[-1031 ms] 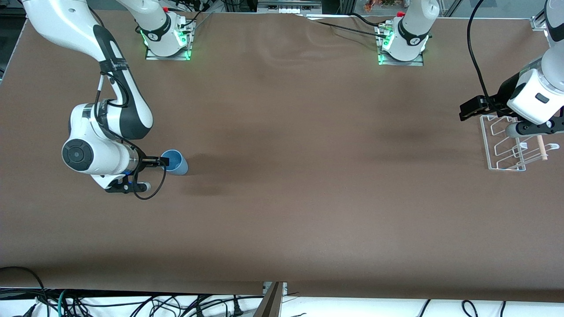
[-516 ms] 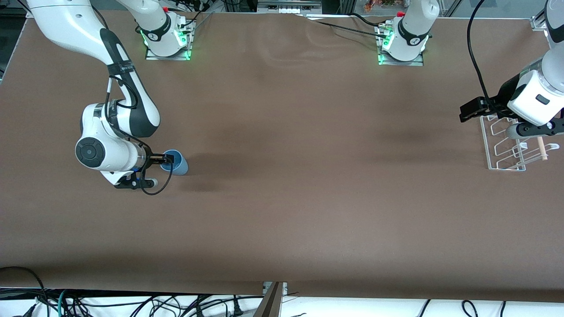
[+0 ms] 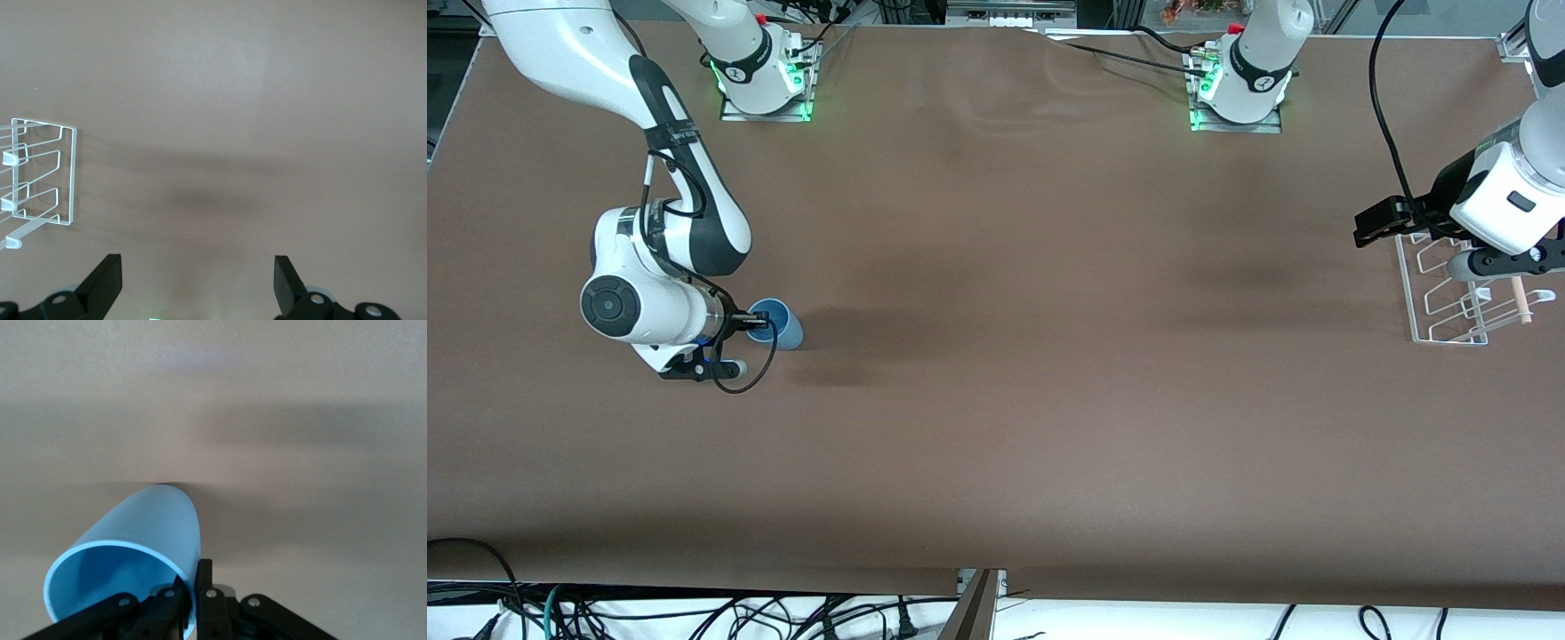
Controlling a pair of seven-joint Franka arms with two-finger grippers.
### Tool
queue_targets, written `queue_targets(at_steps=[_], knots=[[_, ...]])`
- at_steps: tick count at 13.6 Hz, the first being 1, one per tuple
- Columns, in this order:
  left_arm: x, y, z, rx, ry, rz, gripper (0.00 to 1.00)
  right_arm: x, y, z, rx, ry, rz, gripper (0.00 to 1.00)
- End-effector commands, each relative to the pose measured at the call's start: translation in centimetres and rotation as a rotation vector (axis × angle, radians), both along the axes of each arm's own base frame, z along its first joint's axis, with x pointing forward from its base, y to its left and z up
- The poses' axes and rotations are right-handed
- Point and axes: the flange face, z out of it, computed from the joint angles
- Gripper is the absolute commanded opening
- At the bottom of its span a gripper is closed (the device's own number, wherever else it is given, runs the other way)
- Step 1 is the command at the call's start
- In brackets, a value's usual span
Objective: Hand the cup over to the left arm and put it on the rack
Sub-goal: 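Close the right gripper on the blue cup's rim, then lift the cup and tilt it sideways while the left gripper approaches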
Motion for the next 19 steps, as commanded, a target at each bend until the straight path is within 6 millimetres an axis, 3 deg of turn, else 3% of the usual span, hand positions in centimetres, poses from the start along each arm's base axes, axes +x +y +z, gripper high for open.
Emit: queue_targets(at_steps=[1, 5, 8, 10, 15, 18, 19], knots=[[0.3, 0.0, 0.6, 0.023, 0.003, -0.023, 1.0, 0.3, 1.7, 1.9, 0.03, -0.034, -0.006, 0.0], [0.3, -0.1, 0.6, 0.023, 0.001, -0.025, 1.0, 1.5, 5.1, 5.0, 0.175, -0.065, -0.088, 0.0], [0.3, -0.1, 0.6, 0.023, 0.0, -0.025, 1.0, 2.7, 8.7, 9.0, 0.299, -0.064, -0.106, 0.0], [0.3, -0.2, 0.7, 0.023, -0.005, -0.026, 1.0, 3.3, 12.1, 11.1, 0.413, -0.052, -0.126, 0.0], [0.3, -0.2, 0.8, 0.023, -0.006, -0.025, 1.0, 3.0, 20.1, 14.1, 0.611, -0.005, -0.24, 0.0], [0.3, -0.6, 0.8, 0.017, -0.008, -0.034, 1.0, 4.4, 23.3, 15.3, 0.712, -0.014, -0.278, 0.0], [0.3, -2.0, 1.0, 0.009, -0.013, -0.058, 1.0, 4.5, 24.7, 15.4, 0.754, 0.006, -0.301, 0.0]])
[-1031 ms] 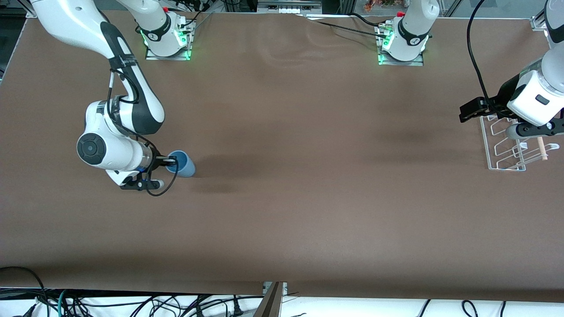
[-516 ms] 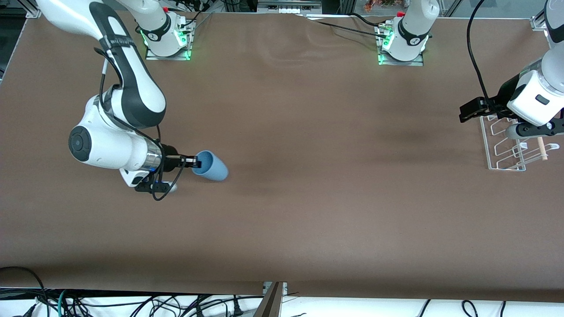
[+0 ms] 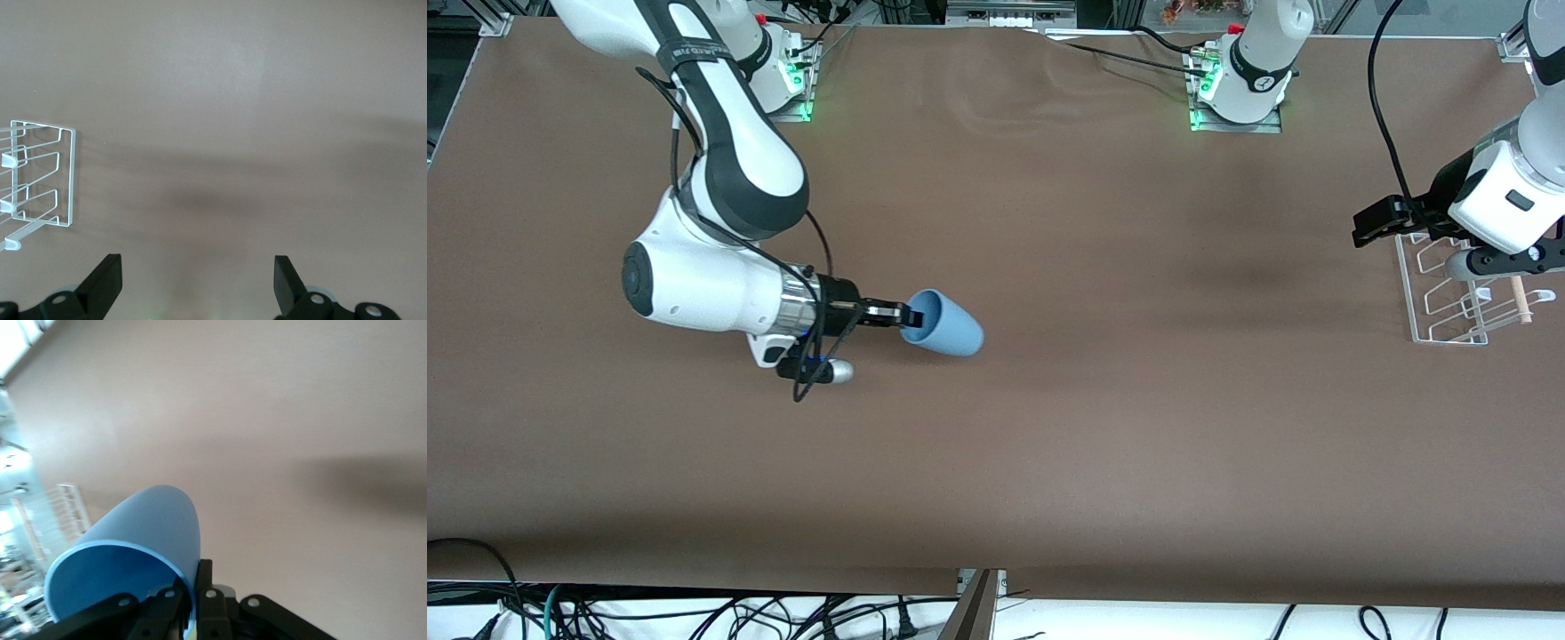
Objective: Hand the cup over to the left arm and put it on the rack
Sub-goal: 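Lift the cup and tilt it sideways while the left gripper approaches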
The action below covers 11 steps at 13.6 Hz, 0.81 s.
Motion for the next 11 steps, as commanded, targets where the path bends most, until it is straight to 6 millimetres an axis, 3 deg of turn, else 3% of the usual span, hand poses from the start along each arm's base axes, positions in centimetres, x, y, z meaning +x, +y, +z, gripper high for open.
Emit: queue_targets(at_steps=[1, 4, 5, 6, 9, 11], knots=[[0.2, -3.1, 2.2, 0.024, -0.038, -0.077, 1.0, 1.6, 2.9, 1.0, 0.106, 0.02, -0.049, 0.0], [0.0, -4.6, 2.3, 0.026, -0.038, -0.102, 1.0, 1.3, 5.0, 1.8, 0.117, 0.002, -0.089, 0.0], [0.4, -5.1, 1.3, 0.026, -0.022, -0.117, 1.0, 0.9, 6.2, 2.0, 0.124, 0.0, -0.093, 0.0], [1.7, -6.2, -1.8, 0.021, 0.031, -0.13, 1.0, 0.8, 6.8, 2.1, 0.136, 0.008, -0.11, 0.0], [3.3, -7.5, -5.8, -0.123, 0.1, -0.141, 1.0, 0.2, 9.1, 2.3, 0.178, 0.006, -0.127, 0.0], [4.2, -8.8, -6.5, -0.198, 0.057, -0.387, 1.0, -0.1, 10.4, 2.5, 0.197, 0.002, -0.12, 0.0]])
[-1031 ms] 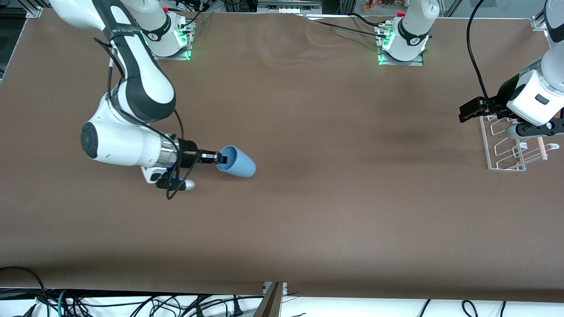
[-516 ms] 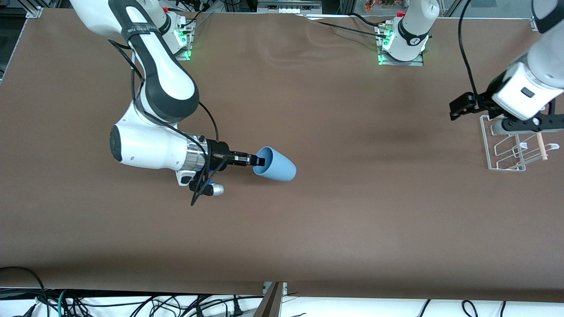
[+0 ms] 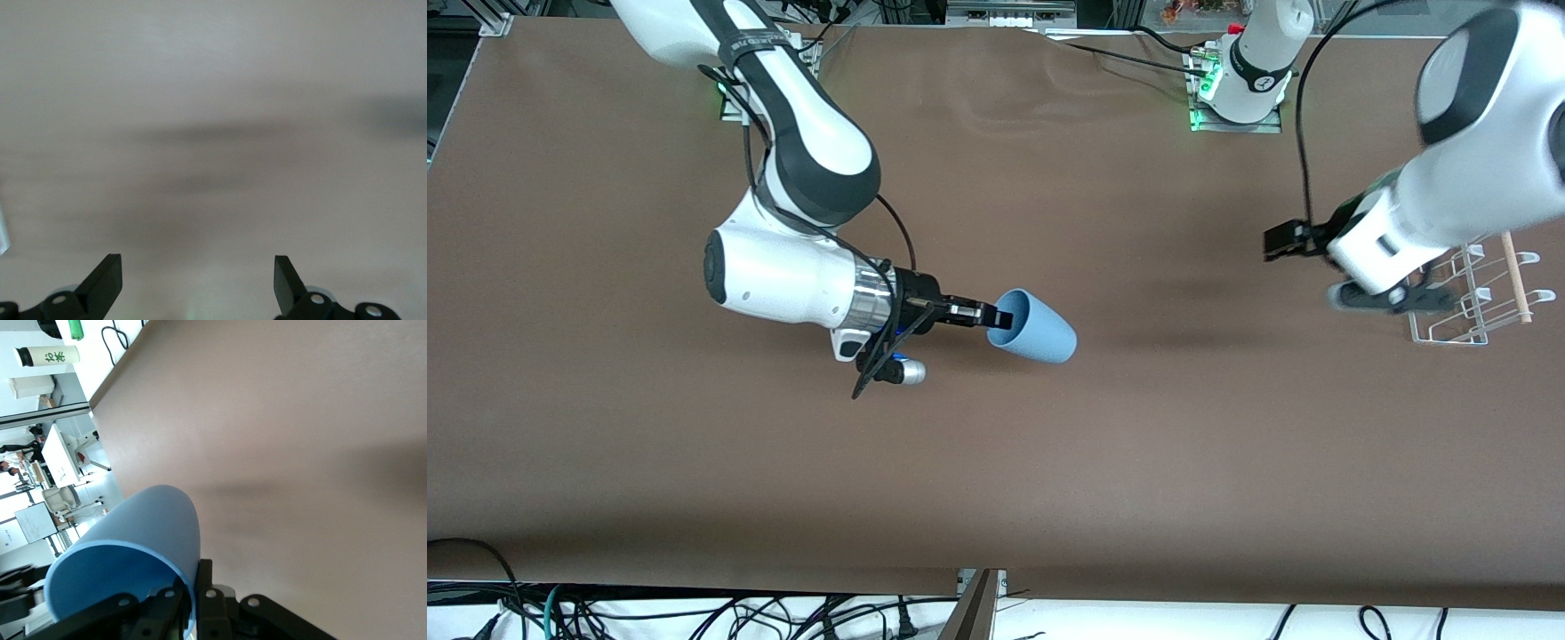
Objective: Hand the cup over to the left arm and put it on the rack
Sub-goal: 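Lift the cup and tilt it sideways while the left gripper approaches, then lower the left gripper onto the cup's rim and close it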
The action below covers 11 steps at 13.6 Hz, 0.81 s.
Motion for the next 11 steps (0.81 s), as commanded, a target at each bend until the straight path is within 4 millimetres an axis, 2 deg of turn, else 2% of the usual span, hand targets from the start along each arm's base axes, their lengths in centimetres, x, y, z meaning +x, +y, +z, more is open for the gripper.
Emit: queue_targets(at_steps=[1, 4, 7, 9, 11], knots=[[1.7, -1.8, 0.3, -0.109, -0.111, -0.303, 1.0, 0.1, 2.1, 0.3, 0.054, 0.011, -0.01, 0.0], [2.2, -5.9, -0.5, -0.15, -0.256, -0.62, 1.0, -0.5, 3.6, -0.1, 0.083, 0.034, -0.004, 0.0], [0.7, -11.1, -3.5, -0.14, -0.317, -0.814, 1.0, -1.0, 4.3, -0.2, 0.085, 0.038, 0.006, 0.0], [-1.0, -14.9, -3.3, -0.072, -0.342, -1.07, 1.0, -1.0, 4.3, 0.0, 0.088, 0.034, 0.008, 0.0], [-2.1, -16.6, -2.9, -0.033, -0.347, -1.202, 1.0, -1.0, 4.3, 0.0, 0.088, 0.034, 0.008, 0.0]])
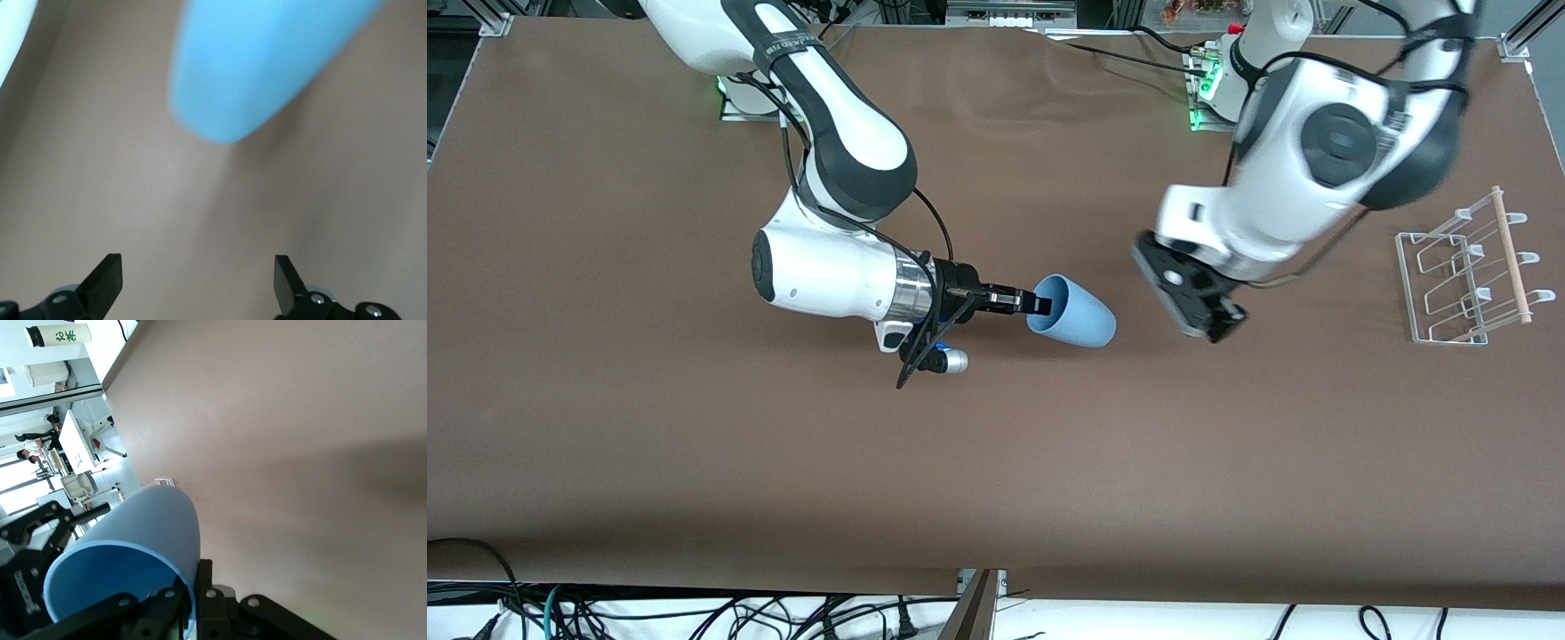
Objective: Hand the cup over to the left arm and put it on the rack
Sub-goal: 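Lower the left gripper onto the cup's rim and close it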
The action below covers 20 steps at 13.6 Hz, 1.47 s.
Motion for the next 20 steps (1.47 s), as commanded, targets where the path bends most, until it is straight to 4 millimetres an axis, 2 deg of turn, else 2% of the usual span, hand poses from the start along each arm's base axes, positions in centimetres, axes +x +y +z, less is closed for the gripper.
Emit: queue_targets(at_steps=[1, 3, 7, 9, 14, 20], knots=[[-1.4, -1.8, 1.5, 0.077, -0.116, -0.225, 1.0, 0.3, 0.5, 0.7, 0.027, 0.0, -0.011, 0.0], [-1.4, -2.9, 1.1, 0.089, -0.178, -0.339, 1.0, 0.3, 0.5, 0.8, 0.027, -0.002, -0.008, 0.0], [-1.2, -4.3, 0.3, 0.068, -0.237, -0.397, 1.0, 0.1, 0.5, 1.3, 0.032, 0.001, 0.0, 0.0], [-0.8, -4.7, -0.7, 0.054, -0.229, -0.384, 1.0, 0.1, 0.4, 1.3, 0.033, -0.001, -0.002, 0.0], [-0.9, -5.7, -0.9, 0.007, -0.232, -0.313, 1.0, 0.1, 0.4, 1.3, 0.033, 0.001, 0.0, 0.0], [-1.5, -7.7, -1.6, -0.035, -0.218, -0.242, 1.0, -0.1, 0.7, 1.4, 0.041, 0.001, 0.008, 0.0]])
